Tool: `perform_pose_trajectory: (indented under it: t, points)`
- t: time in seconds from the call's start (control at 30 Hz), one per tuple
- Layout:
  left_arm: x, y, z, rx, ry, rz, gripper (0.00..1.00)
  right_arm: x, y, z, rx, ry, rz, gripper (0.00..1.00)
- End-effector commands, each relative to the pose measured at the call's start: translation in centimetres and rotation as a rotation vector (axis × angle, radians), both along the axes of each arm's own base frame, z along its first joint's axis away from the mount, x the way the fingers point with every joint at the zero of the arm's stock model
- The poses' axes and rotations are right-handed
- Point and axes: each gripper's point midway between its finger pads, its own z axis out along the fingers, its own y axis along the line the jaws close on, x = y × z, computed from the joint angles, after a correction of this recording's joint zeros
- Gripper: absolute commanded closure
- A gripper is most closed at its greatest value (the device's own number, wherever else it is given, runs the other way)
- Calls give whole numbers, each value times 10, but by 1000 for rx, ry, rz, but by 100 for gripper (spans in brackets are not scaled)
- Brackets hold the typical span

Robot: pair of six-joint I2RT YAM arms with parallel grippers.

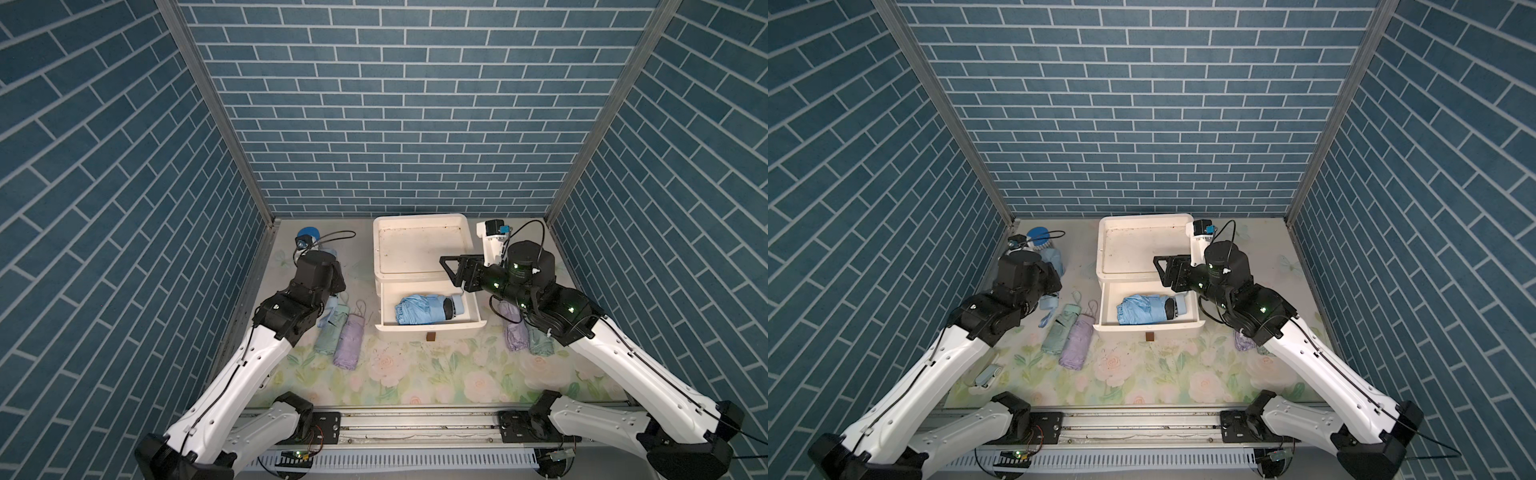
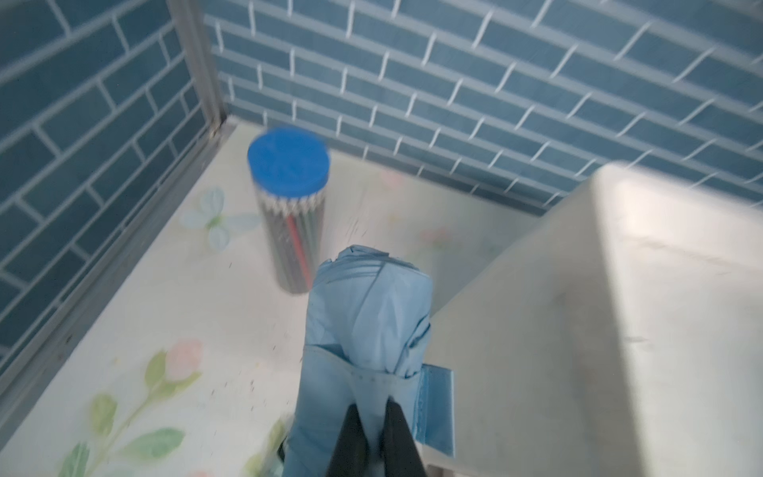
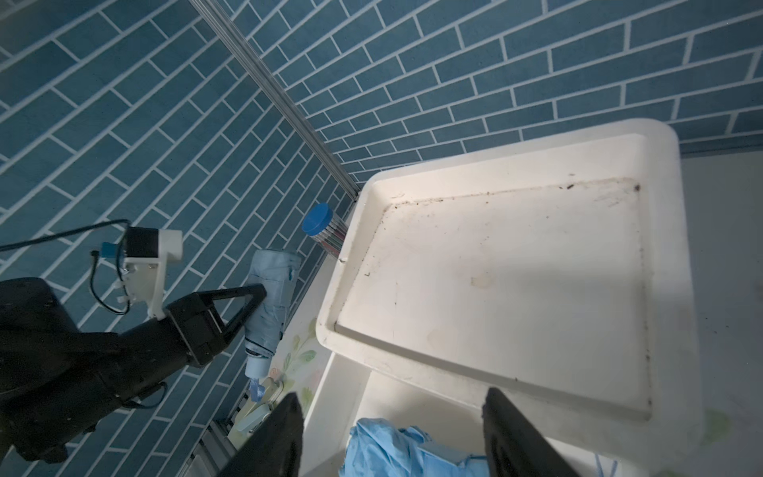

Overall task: Place the umbrella in the drawer by color
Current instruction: Pick up the umbrella from the center of the board.

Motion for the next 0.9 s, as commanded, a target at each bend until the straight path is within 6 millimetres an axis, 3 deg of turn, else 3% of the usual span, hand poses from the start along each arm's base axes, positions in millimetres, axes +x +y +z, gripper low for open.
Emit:
perform_pose_trajectory:
  t: [0.0,0.07,0.13,0.33,0.6,0.87]
  points:
    - [-9,-39,63,2,-202,-231,100,-10,12,24,57,-30,82,24]
    - [-21,-68,85,-8,-276,-378,100,-11,15,28,65,-35,104,21]
    - [-36,-96,94,40,-323,-499,100,-15,21,29,75,-36,144,18]
    - [-77,-165,84,228,-373,-745,100,-29,25,36,109,-48,208,12]
    - [-96,-197,85,331,-429,-831,100,-28,22,14,78,44,181,4]
    - [-109,-210,76,468,-455,-833,100,-27,14,-19,28,191,114,4]
